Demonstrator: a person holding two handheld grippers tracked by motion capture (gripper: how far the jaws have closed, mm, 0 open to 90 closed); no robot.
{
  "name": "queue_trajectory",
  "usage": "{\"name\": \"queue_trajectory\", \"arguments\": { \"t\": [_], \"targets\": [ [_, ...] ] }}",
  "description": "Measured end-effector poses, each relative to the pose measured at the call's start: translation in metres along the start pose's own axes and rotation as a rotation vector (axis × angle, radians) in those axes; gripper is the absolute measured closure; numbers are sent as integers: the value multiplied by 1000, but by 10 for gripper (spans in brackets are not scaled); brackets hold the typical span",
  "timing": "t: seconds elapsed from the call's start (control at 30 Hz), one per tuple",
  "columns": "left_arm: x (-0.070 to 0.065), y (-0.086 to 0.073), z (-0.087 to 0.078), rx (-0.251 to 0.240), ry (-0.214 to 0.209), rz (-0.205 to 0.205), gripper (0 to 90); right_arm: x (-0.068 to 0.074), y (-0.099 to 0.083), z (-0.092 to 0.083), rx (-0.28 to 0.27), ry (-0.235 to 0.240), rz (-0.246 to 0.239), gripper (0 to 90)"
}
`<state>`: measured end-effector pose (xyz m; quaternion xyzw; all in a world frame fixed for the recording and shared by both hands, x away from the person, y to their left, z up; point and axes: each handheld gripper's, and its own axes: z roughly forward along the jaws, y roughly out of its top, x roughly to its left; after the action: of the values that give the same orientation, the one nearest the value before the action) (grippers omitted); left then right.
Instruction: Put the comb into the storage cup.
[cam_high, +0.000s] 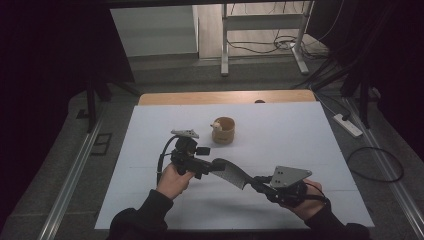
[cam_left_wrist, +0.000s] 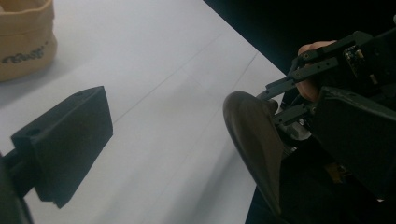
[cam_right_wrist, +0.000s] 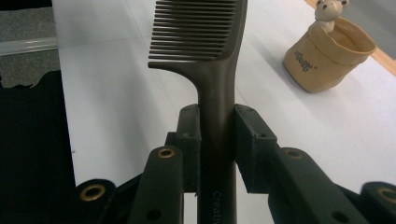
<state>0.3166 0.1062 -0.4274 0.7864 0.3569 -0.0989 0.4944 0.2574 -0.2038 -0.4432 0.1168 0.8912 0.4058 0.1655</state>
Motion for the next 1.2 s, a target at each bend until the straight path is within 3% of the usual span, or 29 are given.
{"name": "queue_trajectory", "arguments": {
  "t": [0.17,0.3,0.43,0.57,0.6,0.7,0.73,1.0,1.2],
  "targets": [
    [-1,1,4,30,-22,-25,0,2,1,1,-3,-1,-18,725],
    [0,1,6,39,-65,-58,0,3,1,1,-1,-5,-24,725],
    [-1,2,6,50,-64,-71,5,2,1,1,-4,-8,-27,725],
    [-2,1,5,49,-73,-96,246,3,1,1,-2,-11,-35,725],
    [-2,1,5,48,-79,-103,246,3,1,1,-2,-11,-36,725],
    [-1,1,4,48,-109,-131,471,3,1,2,-4,-16,-39,725],
    [0,0,4,50,-116,-141,471,3,1,2,-4,-16,-40,725],
    [4,-2,5,38,-166,-206,760,4,1,2,-8,-19,-52,725],
    [6,-4,5,18,-229,-260,823,5,0,4,0,-34,-78,723]
  ]
}}
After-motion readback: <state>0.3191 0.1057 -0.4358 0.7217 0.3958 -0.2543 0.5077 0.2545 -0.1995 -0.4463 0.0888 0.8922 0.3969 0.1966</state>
